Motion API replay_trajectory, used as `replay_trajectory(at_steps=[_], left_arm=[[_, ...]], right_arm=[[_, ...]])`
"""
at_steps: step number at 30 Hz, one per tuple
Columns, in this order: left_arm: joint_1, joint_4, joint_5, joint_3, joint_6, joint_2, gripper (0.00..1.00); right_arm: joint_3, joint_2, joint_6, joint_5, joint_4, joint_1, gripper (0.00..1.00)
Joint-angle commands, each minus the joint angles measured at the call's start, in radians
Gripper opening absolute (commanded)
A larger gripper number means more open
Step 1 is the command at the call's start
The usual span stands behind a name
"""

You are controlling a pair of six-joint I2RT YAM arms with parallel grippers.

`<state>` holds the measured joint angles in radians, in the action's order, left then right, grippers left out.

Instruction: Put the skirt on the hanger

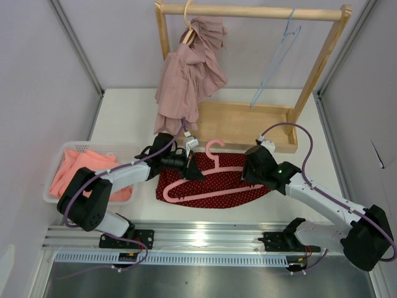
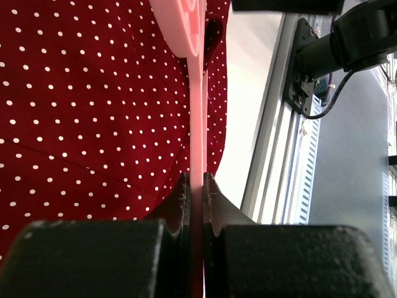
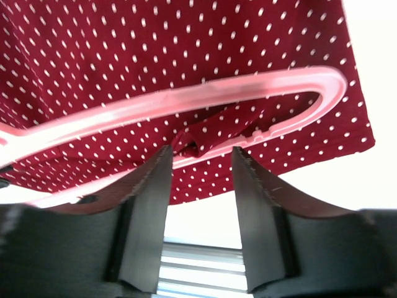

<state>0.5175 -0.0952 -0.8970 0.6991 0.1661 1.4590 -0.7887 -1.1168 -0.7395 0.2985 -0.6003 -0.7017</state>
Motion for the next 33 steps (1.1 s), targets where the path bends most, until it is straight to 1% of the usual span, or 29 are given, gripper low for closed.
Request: replay_trajectory(at_steps=[1, 3, 7, 10, 13, 22, 25, 28, 29, 32, 33], left_arm=[[0.003, -0.034, -0.019, 0.000, -0.022, -0.002, 0.00], [0.003, -0.021, -0.017, 0.004, -0.027, 0.003, 0.00], [0.004, -0.017, -0.014, 0.011, -0.028, 0.009, 0.00], [0.003, -0.012, -0.010, 0.013, -0.028, 0.011, 0.00], [0.004, -0.008, -0.008, 0.016, -0.031, 0.012, 0.00], [0.004, -0.001, -0.005, 0.022, -0.031, 0.017, 0.00], [0.004, 0.000, -0.003, 0.020, -0.031, 0.017, 0.00], [0.004, -0.003, -0.003, 0.022, -0.027, 0.020, 0.00], [0.007, -0.006, -0.005, 0.020, -0.025, 0.023, 0.00], [0.013, -0.020, -0.006, 0.022, -0.019, 0.027, 0.00], [0.016, -0.024, -0.003, 0.023, -0.016, 0.029, 0.00]], right_arm=[[0.022, -0.014, 0.006, -0.018, 0.046, -0.031, 0.51], [0.017, -0.037, 0.003, -0.006, 0.050, -0.045, 0.51], [0.011, -0.072, 0.002, 0.017, 0.039, -0.067, 0.48], [0.019, -0.092, 0.000, 0.030, 0.040, -0.065, 0.42], [0.028, -0.113, -0.003, 0.039, 0.042, -0.067, 0.39], [0.043, -0.133, -0.009, 0.065, 0.045, -0.074, 0.35], [0.043, -0.136, -0.012, 0.077, 0.042, -0.074, 0.27], [0.040, -0.140, -0.011, 0.088, 0.037, -0.076, 0.16], [0.039, -0.138, -0.012, 0.091, 0.033, -0.074, 0.10], [0.031, -0.118, -0.012, 0.105, 0.019, -0.073, 0.02], [0.022, -0.104, -0.012, 0.116, 0.007, -0.073, 0.01]])
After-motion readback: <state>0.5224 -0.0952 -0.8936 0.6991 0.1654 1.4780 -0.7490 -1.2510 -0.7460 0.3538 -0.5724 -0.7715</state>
